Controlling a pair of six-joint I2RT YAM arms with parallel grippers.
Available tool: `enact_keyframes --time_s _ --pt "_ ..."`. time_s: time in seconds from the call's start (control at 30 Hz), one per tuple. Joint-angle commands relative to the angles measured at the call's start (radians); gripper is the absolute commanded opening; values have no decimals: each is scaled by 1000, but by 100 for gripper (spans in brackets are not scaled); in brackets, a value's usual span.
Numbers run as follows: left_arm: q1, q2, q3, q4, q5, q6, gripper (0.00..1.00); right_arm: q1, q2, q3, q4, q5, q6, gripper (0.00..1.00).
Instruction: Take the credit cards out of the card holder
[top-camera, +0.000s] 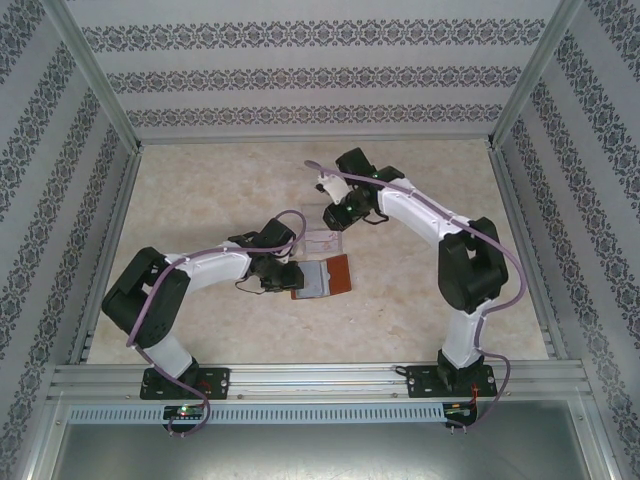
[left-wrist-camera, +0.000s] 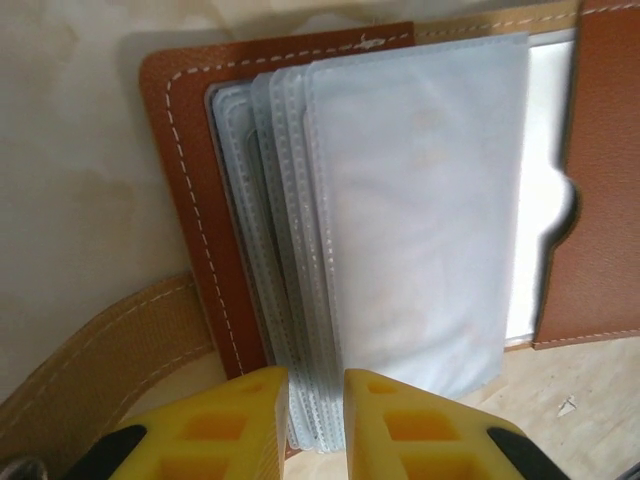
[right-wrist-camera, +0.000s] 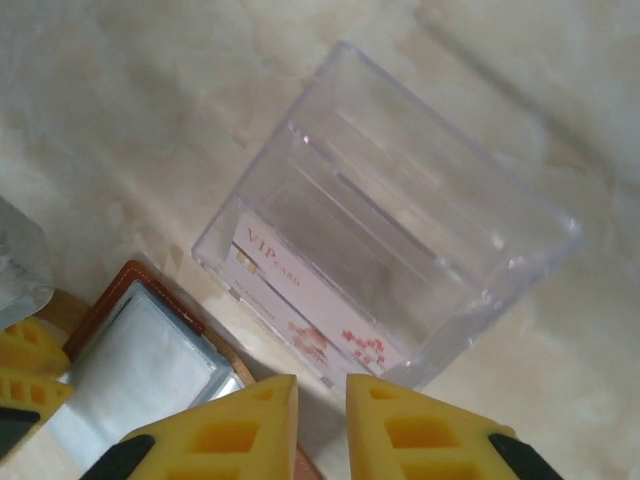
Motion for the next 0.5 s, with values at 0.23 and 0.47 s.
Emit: enact_keyframes --time_s 0.23,0.47 --pt "33 -97 22 -67 -49 23 21 74 -180 -213 106 17 566 17" --pt "84 -61 -17 -8 30 28 17 137 -148 -299 206 -154 747 17"
